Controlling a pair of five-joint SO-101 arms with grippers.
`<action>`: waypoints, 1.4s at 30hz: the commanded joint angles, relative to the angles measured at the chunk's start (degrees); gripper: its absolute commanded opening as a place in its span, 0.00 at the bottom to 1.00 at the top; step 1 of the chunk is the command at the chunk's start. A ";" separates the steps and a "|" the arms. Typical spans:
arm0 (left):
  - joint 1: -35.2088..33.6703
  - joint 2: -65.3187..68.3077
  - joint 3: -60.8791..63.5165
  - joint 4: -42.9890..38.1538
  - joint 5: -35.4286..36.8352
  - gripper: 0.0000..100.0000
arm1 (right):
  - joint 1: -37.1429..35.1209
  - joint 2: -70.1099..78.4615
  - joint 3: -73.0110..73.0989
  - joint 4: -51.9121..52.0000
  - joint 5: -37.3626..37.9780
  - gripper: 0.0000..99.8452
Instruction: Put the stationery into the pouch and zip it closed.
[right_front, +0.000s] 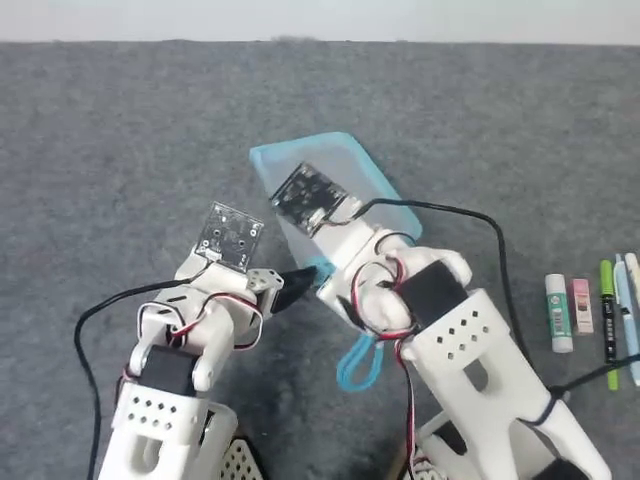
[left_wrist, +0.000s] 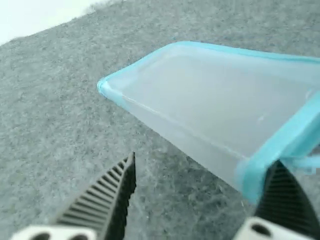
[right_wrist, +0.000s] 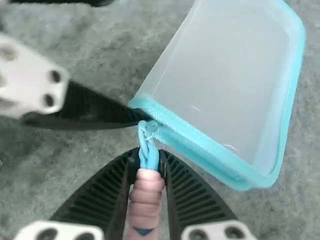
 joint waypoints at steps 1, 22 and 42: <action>-0.53 -0.79 0.48 -3.69 0.79 0.38 | -0.48 -1.01 -3.52 1.63 1.41 0.01; -5.10 -0.79 0.66 -4.40 0.70 0.38 | 13.41 -8.31 1.05 6.46 10.29 0.01; 3.78 -1.32 0.84 -0.97 1.23 0.38 | -3.30 -17.19 3.78 5.58 5.71 0.01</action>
